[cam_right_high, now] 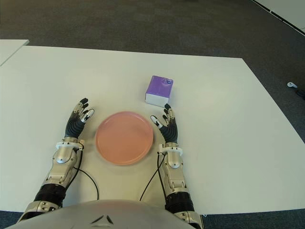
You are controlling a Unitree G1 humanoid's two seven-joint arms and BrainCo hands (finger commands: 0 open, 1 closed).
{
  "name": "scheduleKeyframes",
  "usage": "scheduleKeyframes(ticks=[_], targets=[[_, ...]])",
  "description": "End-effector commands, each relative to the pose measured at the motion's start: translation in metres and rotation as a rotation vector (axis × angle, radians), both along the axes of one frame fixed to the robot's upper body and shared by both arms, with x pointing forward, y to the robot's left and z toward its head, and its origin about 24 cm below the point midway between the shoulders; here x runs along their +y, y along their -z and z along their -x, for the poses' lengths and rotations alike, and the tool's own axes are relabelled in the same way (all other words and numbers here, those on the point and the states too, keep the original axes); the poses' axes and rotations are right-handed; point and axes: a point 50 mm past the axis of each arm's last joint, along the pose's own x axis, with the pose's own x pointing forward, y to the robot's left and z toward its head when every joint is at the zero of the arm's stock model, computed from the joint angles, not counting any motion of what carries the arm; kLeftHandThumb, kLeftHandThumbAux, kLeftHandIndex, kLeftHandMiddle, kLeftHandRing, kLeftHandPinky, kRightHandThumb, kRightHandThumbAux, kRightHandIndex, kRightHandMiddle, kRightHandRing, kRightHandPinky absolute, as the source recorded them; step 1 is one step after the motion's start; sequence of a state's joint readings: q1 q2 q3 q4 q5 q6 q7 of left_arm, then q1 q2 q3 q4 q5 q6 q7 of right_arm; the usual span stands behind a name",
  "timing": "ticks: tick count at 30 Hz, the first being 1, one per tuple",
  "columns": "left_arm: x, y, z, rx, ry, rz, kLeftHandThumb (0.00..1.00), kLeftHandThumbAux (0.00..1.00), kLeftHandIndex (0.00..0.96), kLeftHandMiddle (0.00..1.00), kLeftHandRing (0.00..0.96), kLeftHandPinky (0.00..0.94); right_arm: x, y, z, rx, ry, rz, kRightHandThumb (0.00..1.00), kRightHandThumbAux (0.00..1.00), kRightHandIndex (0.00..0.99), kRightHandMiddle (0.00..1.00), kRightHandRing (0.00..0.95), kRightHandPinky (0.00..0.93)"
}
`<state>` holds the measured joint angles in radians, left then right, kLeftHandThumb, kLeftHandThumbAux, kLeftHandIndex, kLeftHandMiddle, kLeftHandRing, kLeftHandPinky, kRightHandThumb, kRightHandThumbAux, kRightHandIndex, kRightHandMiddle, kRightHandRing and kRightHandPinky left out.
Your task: Put the tissue paper into the plate.
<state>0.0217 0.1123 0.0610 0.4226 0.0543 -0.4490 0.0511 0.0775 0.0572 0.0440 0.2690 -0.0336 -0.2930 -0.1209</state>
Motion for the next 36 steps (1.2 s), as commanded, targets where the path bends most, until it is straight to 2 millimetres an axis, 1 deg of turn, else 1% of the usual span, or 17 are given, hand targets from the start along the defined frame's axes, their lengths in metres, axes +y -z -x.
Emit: scheduleKeyframes(ticks=[1,5,7,14,17,18,21,23,25,27,31,33,36], targets=[[-0.001,0.016,0.01,0.093,-0.006,0.009,0.0,0.42,0.0,0.0,0.0,0.0,-0.001,0.048,0.033,0.305,0.037,-0.015,0.138,0.584,0.0,0.0,0.0,0.0],[-0.003,0.016,0.01,0.093,-0.009,0.007,0.0,0.42,0.0,0.0,0.0,0.0,-0.004,0.049,0.033,0.318,0.054,0.012,0.139,0.573,0.0,0.0,0.0,0.0],[-0.004,0.016,0.009,0.09,-0.007,0.005,0.0,0.419,0.0,0.0,0.0,0.0,-0.01,0.054,0.029,0.337,0.073,0.051,0.136,0.557,0.0,0.0,0.0,0.0],[-0.008,0.016,0.009,0.088,-0.001,0.013,0.0,0.415,0.0,0.0,0.0,0.0,-0.034,0.067,0.023,0.401,0.145,0.138,0.13,0.54,0.0,0.0,0.0,0.0],[-0.008,0.016,0.008,0.09,-0.001,0.017,0.0,0.414,0.0,0.0,0.0,0.0,-0.054,0.067,0.017,0.424,0.2,0.175,0.126,0.537,0.0,0.0,0.0,0.0],[-0.009,0.017,0.007,0.09,-0.002,0.018,0.0,0.415,0.0,0.0,0.0,0.0,-0.062,0.062,0.01,0.412,0.248,0.193,0.124,0.536,0.0,0.0,0.0,0.0],[-0.009,0.017,0.007,0.091,-0.003,0.018,0.0,0.415,0.0,0.0,0.0,0.0,-0.075,0.047,-0.004,0.357,0.346,0.22,0.12,0.526,0.0,0.0,0.0,0.0],[-0.01,0.017,0.006,0.091,-0.004,0.018,0.0,0.415,0.0,0.0,0.0,0.0,-0.1,0.022,-0.018,0.266,0.438,0.239,0.119,0.516,0.0,0.0,0.0,0.0],[-0.011,0.018,0.006,0.092,-0.004,0.017,0.0,0.415,0.0,0.0,0.0,0.0,-0.114,0.006,-0.027,0.211,0.499,0.249,0.118,0.503,0.0,0.0,0.0,0.0],[-0.011,0.018,0.006,0.092,-0.003,0.018,0.0,0.414,0.0,0.0,0.0,0.0,-0.117,-0.002,-0.04,0.177,0.546,0.262,0.114,0.49,0.0,0.0,0.0,0.0],[-0.012,0.019,0.005,0.088,0.0,0.018,0.0,0.412,0.0,0.0,0.0,0.0,-0.113,-0.02,-0.058,0.078,0.583,0.284,0.105,0.469,0.0,0.0,0.0,0.0],[-0.012,0.019,0.005,0.086,0.0,0.018,0.0,0.412,0.0,0.0,0.0,0.0,-0.105,-0.039,-0.068,-0.005,0.583,0.293,0.103,0.462,0.0,0.0,0.0,0.0],[-0.013,0.02,0.005,0.084,0.0,0.018,0.0,0.411,0.0,0.0,0.0,0.0,-0.093,-0.075,-0.08,-0.124,0.572,0.307,0.105,0.453,0.0,0.0,0.0,0.0]])
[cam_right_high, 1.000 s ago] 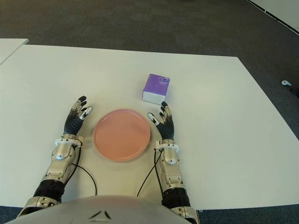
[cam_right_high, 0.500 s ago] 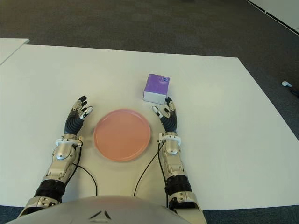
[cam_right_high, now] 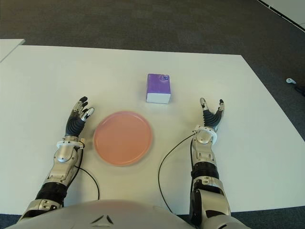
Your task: Put the tissue paper into the plate.
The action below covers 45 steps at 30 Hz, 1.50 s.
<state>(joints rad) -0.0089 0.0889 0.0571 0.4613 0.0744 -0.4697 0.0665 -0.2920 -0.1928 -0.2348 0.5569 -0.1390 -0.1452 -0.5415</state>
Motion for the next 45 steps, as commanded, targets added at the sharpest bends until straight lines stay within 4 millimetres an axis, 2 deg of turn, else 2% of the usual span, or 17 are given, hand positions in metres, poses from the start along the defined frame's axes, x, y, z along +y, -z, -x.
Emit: scheduleKeyframes(ticks=[1,4,8,15,20,24,28,34,37,41,45], targets=[[-0.005,0.019,0.01,0.096,-0.004,0.01,0.0,0.41,0.0,0.0,0.0,0.0,0.031,-0.049,-0.023,-0.156,-0.078,0.043,0.11,0.454,0.0,0.0,0.0,0.0],[-0.005,0.02,0.01,0.095,-0.004,0.01,0.0,0.408,0.0,0.0,0.0,0.0,0.033,-0.057,-0.024,-0.172,-0.086,0.05,0.117,0.455,0.0,0.0,0.0,0.0],[-0.006,0.02,0.01,0.09,-0.007,0.01,0.0,0.404,0.0,0.0,0.0,0.0,0.036,-0.084,-0.027,-0.274,-0.168,0.108,0.135,0.488,0.0,0.0,0.0,0.0],[-0.007,0.021,0.01,0.088,-0.016,0.012,0.0,0.404,0.0,0.0,0.0,0.0,0.039,-0.094,-0.036,-0.292,-0.225,0.174,0.156,0.545,0.0,0.0,0.0,0.0],[-0.007,0.021,0.01,0.083,-0.02,0.009,0.0,0.406,0.0,0.0,0.0,0.0,0.054,-0.105,-0.048,-0.299,-0.313,0.236,0.159,0.561,0.0,0.0,0.0,0.0],[-0.008,0.021,0.011,0.081,-0.018,0.007,0.0,0.405,0.0,0.0,0.0,0.0,0.058,-0.109,-0.049,-0.291,-0.365,0.257,0.155,0.564,0.0,0.0,0.0,0.0],[-0.007,0.022,0.01,0.095,-0.025,0.013,0.0,0.402,0.0,0.0,0.0,0.0,0.067,-0.121,-0.048,-0.264,-0.473,0.376,0.155,0.558,0.0,0.0,0.0,0.0],[-0.007,0.023,0.01,0.108,-0.035,0.025,0.0,0.4,0.0,0.0,0.0,0.0,0.088,-0.114,-0.059,-0.186,-0.621,0.476,0.151,0.54,0.0,0.0,0.0,0.0],[-0.007,0.023,0.01,0.109,-0.035,0.026,0.0,0.401,0.0,0.0,0.0,0.0,0.092,-0.112,-0.063,-0.168,-0.651,0.487,0.157,0.527,0.0,0.0,0.0,0.0],[-0.008,0.023,0.01,0.106,-0.029,0.031,0.0,0.408,0.0,0.0,0.0,0.0,0.112,-0.102,-0.079,-0.066,-0.891,0.651,0.179,0.482,0.0,0.0,0.0,0.0],[-0.008,0.023,0.009,0.109,-0.029,0.033,0.0,0.41,0.0,0.0,0.0,0.0,0.11,-0.099,-0.083,0.005,-0.972,0.82,0.217,0.428,0.0,0.0,0.0,0.0]])
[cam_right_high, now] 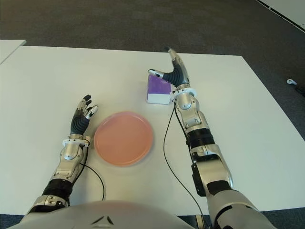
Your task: Put the tissue paper into the plate.
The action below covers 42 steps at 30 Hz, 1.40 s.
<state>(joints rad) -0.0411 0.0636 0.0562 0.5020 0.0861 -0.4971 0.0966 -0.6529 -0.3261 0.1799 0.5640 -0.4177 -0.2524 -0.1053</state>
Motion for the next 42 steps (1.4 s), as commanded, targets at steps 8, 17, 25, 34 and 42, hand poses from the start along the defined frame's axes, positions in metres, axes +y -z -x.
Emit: scheduleKeyframes(ticks=[8,17,25,34,42], targets=[[-0.001,0.023,0.016,0.127,-0.018,0.012,0.0,0.407,0.0,0.0,0.0,0.0,-0.001,0.034,-0.015,0.107,-0.144,0.505,0.266,0.348,0.0,0.0,0.0,0.0],[-0.001,0.023,0.017,0.131,-0.025,0.012,0.0,0.394,0.0,0.0,0.0,0.0,-0.006,0.05,-0.016,0.171,-0.191,0.711,0.287,0.344,0.0,0.0,0.0,0.0],[0.001,0.025,0.018,0.141,-0.031,0.017,0.0,0.399,0.0,0.0,0.0,0.0,-0.018,0.061,-0.015,0.213,-0.156,0.817,0.27,0.355,0.0,0.0,0.0,0.0],[0.002,0.026,0.018,0.138,-0.031,0.012,0.0,0.41,0.0,0.0,0.0,0.0,-0.025,0.064,-0.016,0.243,-0.119,0.892,0.262,0.365,0.0,0.0,0.0,0.0],[0.003,0.026,0.019,0.135,-0.028,0.007,0.0,0.405,0.0,0.0,0.0,0.0,-0.036,0.062,-0.018,0.254,-0.062,0.912,0.272,0.382,0.0,0.0,0.0,0.0]])
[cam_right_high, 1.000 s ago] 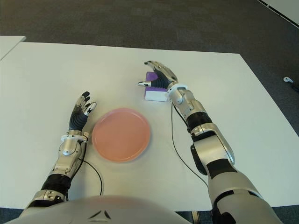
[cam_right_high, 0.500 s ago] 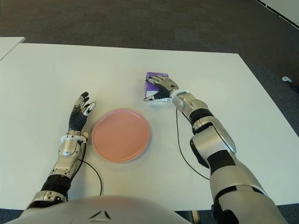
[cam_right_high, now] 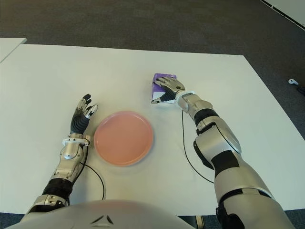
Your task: Put the tissue paper into the plate.
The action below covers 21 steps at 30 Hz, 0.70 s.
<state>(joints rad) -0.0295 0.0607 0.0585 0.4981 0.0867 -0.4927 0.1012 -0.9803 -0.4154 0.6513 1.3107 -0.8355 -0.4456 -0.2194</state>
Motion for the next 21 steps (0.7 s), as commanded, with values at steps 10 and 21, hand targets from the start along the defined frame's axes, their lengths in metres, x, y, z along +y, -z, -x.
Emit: scheduleKeyframes(ticks=[10,21], targets=[[0.0051,0.0243,0.0164,0.135,-0.024,0.001,0.0,0.404,0.0,0.0,0.0,0.0,-0.021,0.0007,-0.0004,-0.004,0.097,0.034,0.271,0.388,0.0,0.0,0.0,0.0],[0.006,0.0243,0.0178,0.129,-0.027,-0.004,0.0,0.409,0.0,0.0,0.0,0.0,-0.0254,0.0032,0.0011,-0.006,0.128,0.008,0.267,0.379,0.0,0.0,0.0,0.0]])
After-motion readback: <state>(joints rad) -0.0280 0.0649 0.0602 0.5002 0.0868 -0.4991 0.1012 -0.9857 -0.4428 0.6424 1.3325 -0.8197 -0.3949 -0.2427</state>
